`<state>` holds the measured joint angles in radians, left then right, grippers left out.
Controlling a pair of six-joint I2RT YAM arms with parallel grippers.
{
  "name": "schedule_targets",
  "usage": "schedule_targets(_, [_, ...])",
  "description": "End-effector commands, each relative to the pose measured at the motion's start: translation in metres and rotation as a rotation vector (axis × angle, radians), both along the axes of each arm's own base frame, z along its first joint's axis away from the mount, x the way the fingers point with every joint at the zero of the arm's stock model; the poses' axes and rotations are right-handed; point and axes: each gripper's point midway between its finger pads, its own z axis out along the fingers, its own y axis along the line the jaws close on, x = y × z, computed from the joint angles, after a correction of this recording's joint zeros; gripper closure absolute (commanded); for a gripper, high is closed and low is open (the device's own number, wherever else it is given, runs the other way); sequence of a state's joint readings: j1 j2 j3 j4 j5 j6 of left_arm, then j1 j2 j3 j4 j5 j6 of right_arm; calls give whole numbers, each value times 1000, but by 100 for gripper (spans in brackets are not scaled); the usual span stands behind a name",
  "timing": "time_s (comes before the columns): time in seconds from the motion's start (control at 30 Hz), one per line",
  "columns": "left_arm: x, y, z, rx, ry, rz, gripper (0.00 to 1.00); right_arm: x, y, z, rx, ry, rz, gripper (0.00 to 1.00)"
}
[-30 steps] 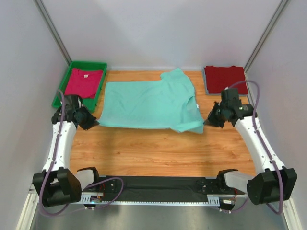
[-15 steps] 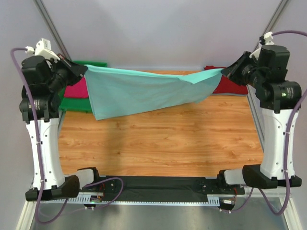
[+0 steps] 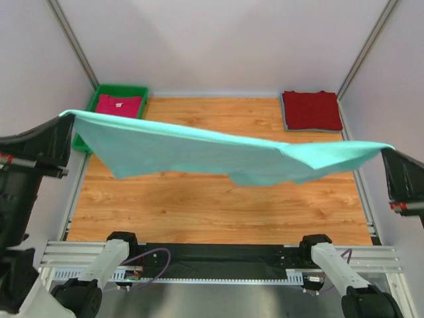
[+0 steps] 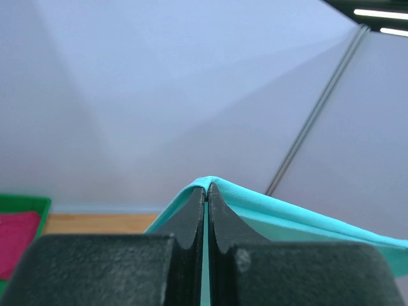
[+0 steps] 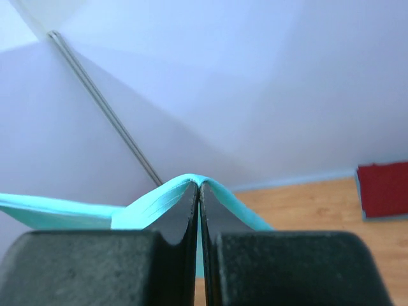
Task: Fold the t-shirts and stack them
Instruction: Flatten the tshirt out, then fold the tshirt
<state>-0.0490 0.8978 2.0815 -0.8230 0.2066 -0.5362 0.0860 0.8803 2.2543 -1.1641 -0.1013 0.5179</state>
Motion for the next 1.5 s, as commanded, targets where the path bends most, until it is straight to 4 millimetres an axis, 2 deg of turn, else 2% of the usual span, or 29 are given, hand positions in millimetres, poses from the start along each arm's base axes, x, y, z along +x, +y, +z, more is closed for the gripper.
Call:
schedule_targets(0.0, [-8,17,4,15,-19,87,100,4,-6,10,1,-35,-33,100])
schedule_targets(0.1, [14,10,-1,14,19,59,100,33,-7,6,9,-3,-52,100])
schedule_targets(0.17, [50,2,-20,19,107,31,100,60,-7,6,5,12,-67,100])
schedule_targets(0.2, [63,0,-30,18,143,23,100,94,-3,-8,-9,82,-65,100])
schedule_targets(0.27, [105,-1,-65,28,262,36,100,129,2,-19,-19,135,-55,100])
schedule_targets(0.33, [136,-1,-97,47,349,52,100,180,11,-53,-30,251,-28,100])
schedule_targets(0.37, [157,-1,-127,54,421,60,100,198,14,-58,-27,249,-23,100])
schedule_targets(0.4, [168,-3,-144,58,463,52,100,219,16,-85,-26,316,-22,100])
schedule_targets(0.47, [200,-7,-194,81,577,36,100,251,18,-112,-34,366,-24,100])
schedule_targets(0.5, [210,-7,-212,85,619,37,100,262,17,-128,-39,410,-33,100])
schedule_targets(0.53, [229,-4,-233,91,662,43,100,281,19,-153,-60,467,-30,100])
schedule_targets(0.57, [238,-6,-267,97,729,23,100,289,20,-168,-70,493,-25,100])
schedule_targets(0.6, [246,-7,-285,96,760,12,100,299,21,-181,-82,514,-23,100])
schedule_targets(0.63, [259,-7,-311,95,811,3,100,307,21,-207,-97,564,-24,100])
schedule_targets(0.7, [281,-4,-364,99,893,7,100,327,22,-233,-113,597,-24,100])
schedule_targets(0.77, [297,-1,-397,116,922,18,100,351,21,-283,-126,677,-32,100])
schedule_targets(0.8, [307,0,-426,123,982,18,100,359,20,-298,-135,705,-31,100])
schedule_targets(0.87, [325,-2,-446,144,991,1,100,376,22,-325,-142,743,-25,100])
schedule_targets(0.9, [332,-1,-456,158,1003,1,100,388,25,-350,-142,792,-14,100])
schedule_targets(0.93, [339,-1,-479,171,1048,-9,100,394,26,-359,-143,807,-10,100])
schedule_targets(0.97, [348,-2,-478,177,1033,-11,100,401,28,-361,-140,805,-6,100])
schedule_targets(1.0, [354,-1,-490,175,1050,-9,100,407,28,-371,-145,825,-5,100])
schedule_targets(1.03, [361,-1,-491,174,1037,-13,100,413,28,-389,-150,864,-3,100])
schedule_targets(1.07, [368,-1,-487,178,1026,-13,100,416,29,-396,-157,877,2,100])
schedule_targets(1.1, [371,0,-496,186,1047,-10,100,420,30,-398,-167,878,11,100])
schedule_targets(1.17, [379,3,-496,187,1050,2,100,424,30,-415,-182,914,17,100])
schedule_targets(1.3, [382,2,-501,190,1072,-12,100,422,33,-414,-184,937,38,100])
schedule_targets(1.43, [375,3,-499,201,1092,-10,100,396,29,-410,-177,1004,27,100])
schedule_targets(1.47, [373,4,-498,206,1101,-7,100,388,29,-401,-170,1002,27,100])
